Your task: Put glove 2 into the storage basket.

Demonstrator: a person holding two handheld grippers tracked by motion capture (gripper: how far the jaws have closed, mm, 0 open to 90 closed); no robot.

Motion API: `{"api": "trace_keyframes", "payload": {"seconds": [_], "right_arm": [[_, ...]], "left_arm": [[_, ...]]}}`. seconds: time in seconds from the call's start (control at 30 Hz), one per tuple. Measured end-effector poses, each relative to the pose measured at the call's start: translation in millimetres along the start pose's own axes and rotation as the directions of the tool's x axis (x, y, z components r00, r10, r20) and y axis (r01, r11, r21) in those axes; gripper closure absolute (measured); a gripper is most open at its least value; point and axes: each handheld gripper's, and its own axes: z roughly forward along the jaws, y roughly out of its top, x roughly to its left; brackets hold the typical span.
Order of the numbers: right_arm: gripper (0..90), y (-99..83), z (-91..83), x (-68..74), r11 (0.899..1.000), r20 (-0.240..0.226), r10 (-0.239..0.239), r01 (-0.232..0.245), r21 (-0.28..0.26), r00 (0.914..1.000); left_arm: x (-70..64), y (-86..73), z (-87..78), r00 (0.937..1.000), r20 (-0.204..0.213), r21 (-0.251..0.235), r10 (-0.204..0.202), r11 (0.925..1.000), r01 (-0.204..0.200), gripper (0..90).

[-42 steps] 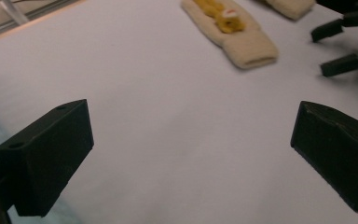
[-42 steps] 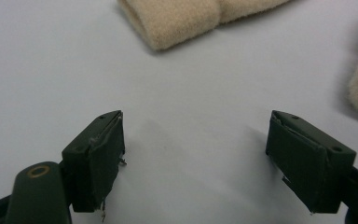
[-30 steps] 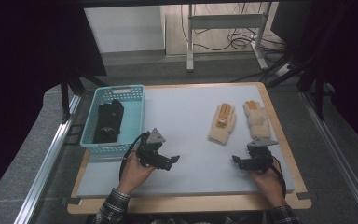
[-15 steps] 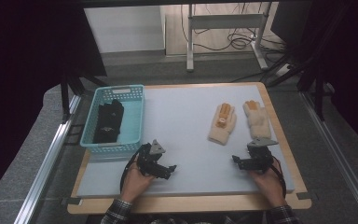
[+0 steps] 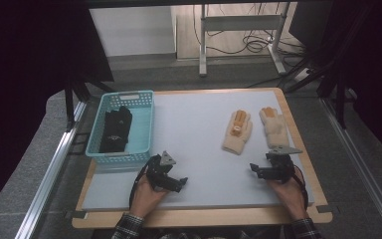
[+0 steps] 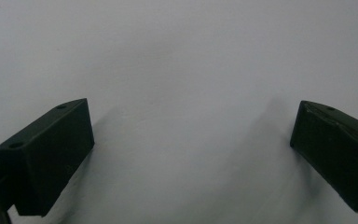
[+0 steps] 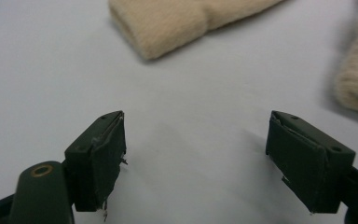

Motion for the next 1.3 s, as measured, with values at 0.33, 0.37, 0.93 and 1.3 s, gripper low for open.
{"api": "trace_keyframes", "payload": {"seconds": [0.33, 0.37, 0.93, 1.3], "right_arm": [[72.8, 11.9, -32.8, -66.0, 0.995, 0.138, 0.102, -0.098, -0.035, 0.9853], [77.1, 13.4, -34.2, -73.6, 0.994, 0.153, 0.111, -0.106, -0.04, 0.982], [81.6, 15.6, -2.5, -97.9, 0.996, 0.057, 0.084, -0.085, 0.029, 0.9949], [56.9, 52.2, 5.1, -101.3, 1.0, 0.116, 0.007, -0.007, -0.008, 0.9932]], "left_arm": [[0.2, 0.0, 0.1, 1.0, 0.001, 0.001, 0.0, 1.0, 0.0, 0.0], [0.2, 0.0, 0.1, 1.0, 0.001, 0.001, 0.0, 1.0, 0.0, 0.0], [0.2, 0.0, 0.2, 1.0, 0.001, 0.001, 0.0, 1.0, 0.0, 0.0], [0.5, 0.0, 0.0, 1.0, 0.002, 0.004, 0.003, 1.0, -0.003, 0.0]]}}
